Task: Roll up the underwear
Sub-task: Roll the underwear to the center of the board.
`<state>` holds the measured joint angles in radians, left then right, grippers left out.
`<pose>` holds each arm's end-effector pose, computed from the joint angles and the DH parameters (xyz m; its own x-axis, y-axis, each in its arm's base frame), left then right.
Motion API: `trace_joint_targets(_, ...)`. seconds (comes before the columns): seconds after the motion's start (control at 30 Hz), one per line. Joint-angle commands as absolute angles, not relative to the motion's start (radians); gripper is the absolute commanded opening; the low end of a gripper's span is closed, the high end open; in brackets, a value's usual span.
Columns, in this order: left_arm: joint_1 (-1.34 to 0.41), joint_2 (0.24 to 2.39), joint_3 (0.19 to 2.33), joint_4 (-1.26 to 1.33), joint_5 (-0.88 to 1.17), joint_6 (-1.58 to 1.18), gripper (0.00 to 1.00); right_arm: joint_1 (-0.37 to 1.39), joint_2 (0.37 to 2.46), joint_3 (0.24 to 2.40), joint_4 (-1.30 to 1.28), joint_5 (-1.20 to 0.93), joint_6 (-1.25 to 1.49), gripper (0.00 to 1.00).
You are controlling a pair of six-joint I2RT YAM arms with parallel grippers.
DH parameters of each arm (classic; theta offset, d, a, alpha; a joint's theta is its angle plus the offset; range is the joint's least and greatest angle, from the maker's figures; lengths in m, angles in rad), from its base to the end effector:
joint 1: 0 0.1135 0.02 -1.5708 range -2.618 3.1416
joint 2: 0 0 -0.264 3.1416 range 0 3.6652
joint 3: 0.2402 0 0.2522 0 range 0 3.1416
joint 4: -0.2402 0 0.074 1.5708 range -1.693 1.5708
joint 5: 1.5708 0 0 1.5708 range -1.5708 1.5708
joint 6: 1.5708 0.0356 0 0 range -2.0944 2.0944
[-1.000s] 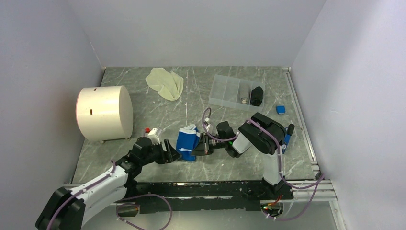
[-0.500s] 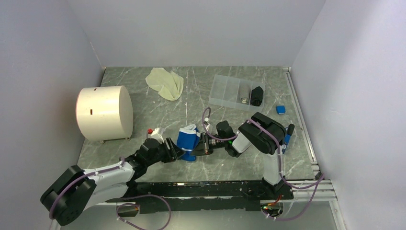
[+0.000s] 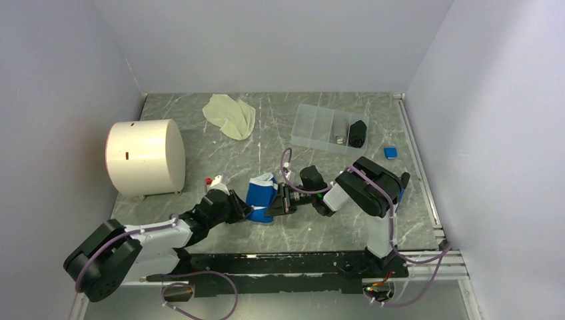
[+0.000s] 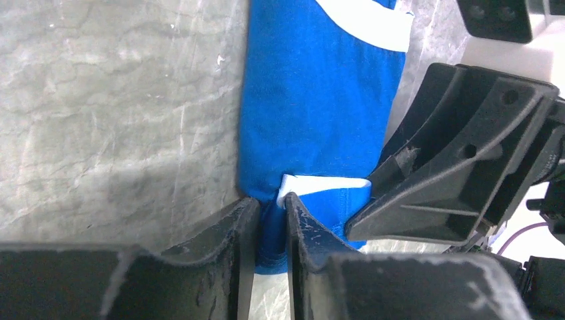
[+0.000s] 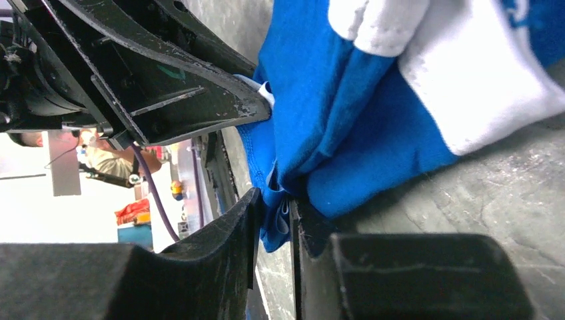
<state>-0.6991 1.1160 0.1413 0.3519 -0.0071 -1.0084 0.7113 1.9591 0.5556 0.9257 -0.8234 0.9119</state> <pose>0.1381 -0.1158 0.1177 -0.7787 -0.4505 -0.4366 -0.0369 0.7277 -0.6849 0.2156 0.2203 0.0811 -0.9542 -0.1128 -0.2770 -0.2983 0.2923 0.9086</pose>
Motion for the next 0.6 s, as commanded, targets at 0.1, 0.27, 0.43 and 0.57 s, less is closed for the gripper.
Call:
trace_joint_targets(0.1,-0.723,1.234,0.109,0.154,-0.075,-0.974,0.21,0.705,1.814,0.593,0.687,-0.737,0.711,0.32)
trace_joint_targets(0.27,-0.724,1.214,0.120,0.144,-0.063,-0.953,0.19,0.706,1.669,0.679,0.369,-0.578,0.475,0.37)
trace_joint_targets(0.43,-0.725,1.217,0.141,0.188,-0.014,-0.917,0.17,0.710,1.470,0.685,0.273,-0.362,0.236,0.40)
trace_joint_targets(0.57,-0.726,1.223,0.161,0.195,0.018,-0.909,0.16,0.712,1.242,0.529,0.581,-0.211,0.104,0.56)
